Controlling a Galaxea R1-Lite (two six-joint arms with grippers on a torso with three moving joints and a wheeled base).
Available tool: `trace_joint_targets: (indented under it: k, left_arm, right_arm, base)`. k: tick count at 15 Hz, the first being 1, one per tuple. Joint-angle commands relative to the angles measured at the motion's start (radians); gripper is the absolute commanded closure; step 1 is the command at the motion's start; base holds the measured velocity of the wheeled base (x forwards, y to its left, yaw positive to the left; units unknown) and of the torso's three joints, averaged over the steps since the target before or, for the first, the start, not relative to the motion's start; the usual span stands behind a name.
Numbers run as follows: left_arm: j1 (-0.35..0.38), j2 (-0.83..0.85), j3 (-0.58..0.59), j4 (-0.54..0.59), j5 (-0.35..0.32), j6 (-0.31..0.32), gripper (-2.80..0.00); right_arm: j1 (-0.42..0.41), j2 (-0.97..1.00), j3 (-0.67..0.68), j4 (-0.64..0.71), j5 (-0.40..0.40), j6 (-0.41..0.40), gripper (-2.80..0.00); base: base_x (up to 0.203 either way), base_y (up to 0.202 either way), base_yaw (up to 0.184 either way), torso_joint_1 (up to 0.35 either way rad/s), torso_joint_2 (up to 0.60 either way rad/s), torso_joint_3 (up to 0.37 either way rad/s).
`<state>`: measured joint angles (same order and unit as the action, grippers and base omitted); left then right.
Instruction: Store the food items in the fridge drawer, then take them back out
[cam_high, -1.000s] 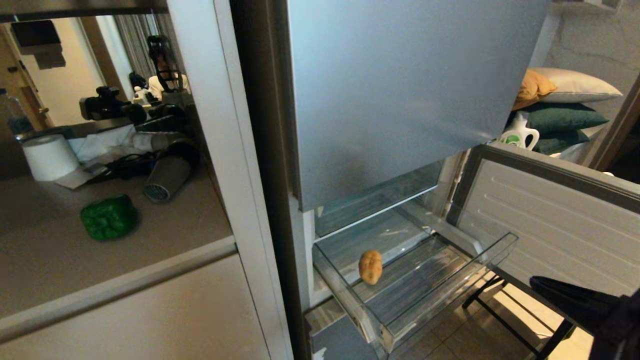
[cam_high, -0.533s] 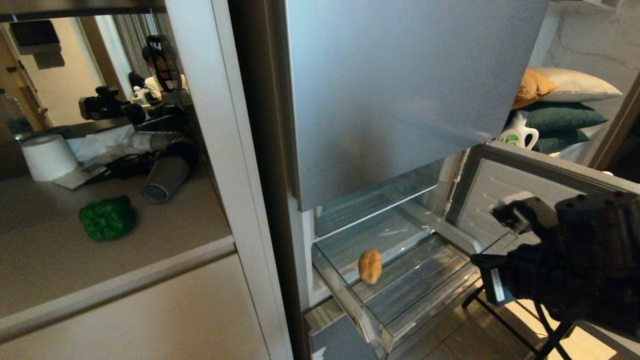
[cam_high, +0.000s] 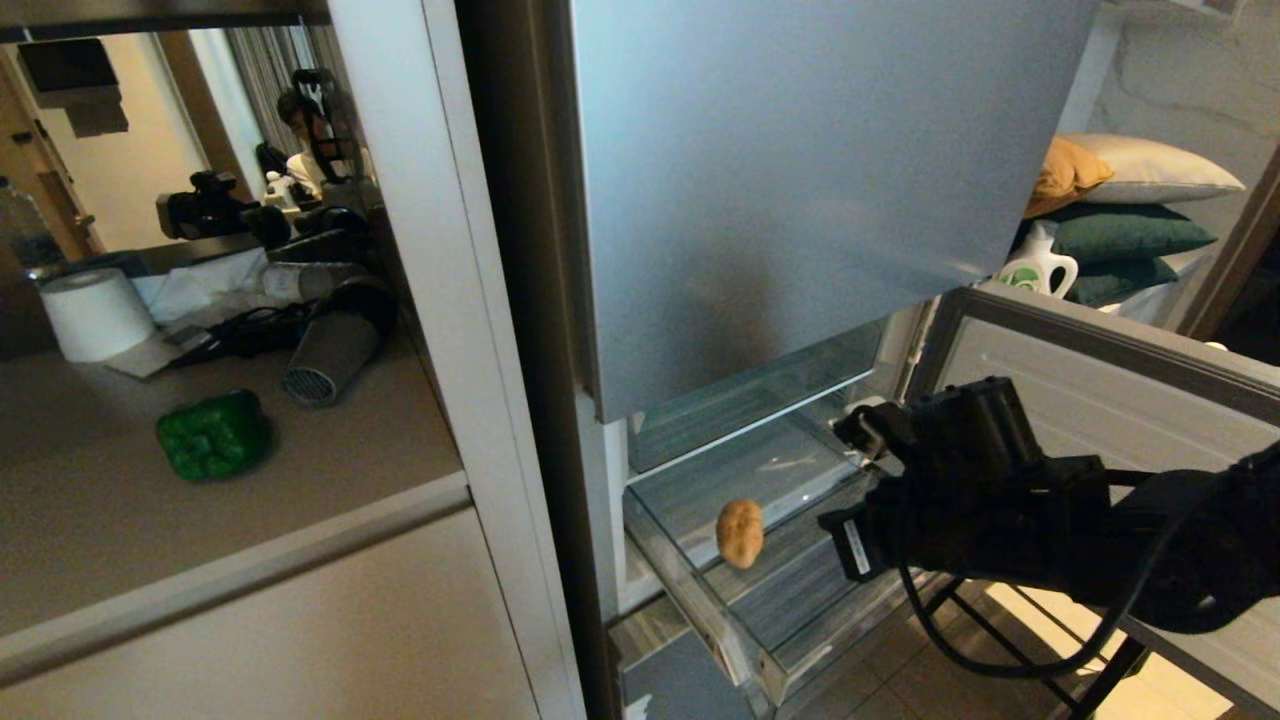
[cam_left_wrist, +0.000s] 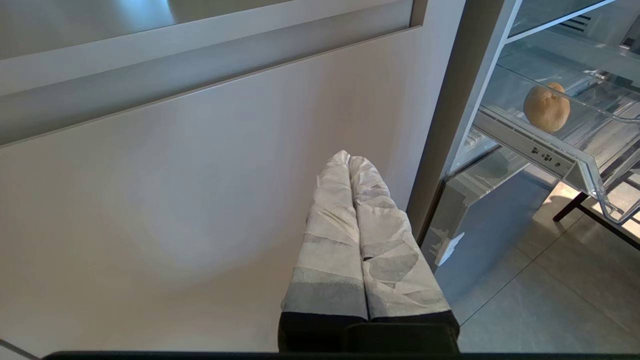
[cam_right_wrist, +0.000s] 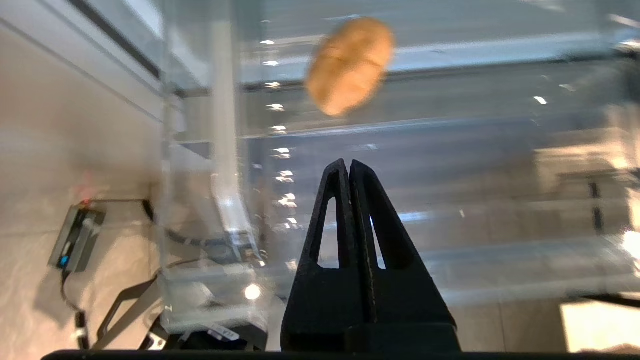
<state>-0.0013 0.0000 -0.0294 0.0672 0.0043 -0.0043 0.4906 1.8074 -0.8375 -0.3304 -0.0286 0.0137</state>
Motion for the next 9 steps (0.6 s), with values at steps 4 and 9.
trace_joint_targets:
  k: [4, 9]
  left_arm:
    - [0.000, 0.000, 0.000, 0.000, 0.000, 0.000, 0.00]
    - [0.000, 0.000, -0.001, 0.000, 0.000, 0.000, 0.00]
  right_arm:
    - [0.035, 0.148, -0.091, -0.009, 0.000, 0.003, 0.00]
    - [0.028, 0.231, -0.127, -0.056, -0.013, 0.023, 0.00]
  base:
    - [0.000, 0.000, 0.000, 0.000, 0.00, 0.000]
    - [0.000, 0.000, 0.000, 0.000, 0.00, 0.000]
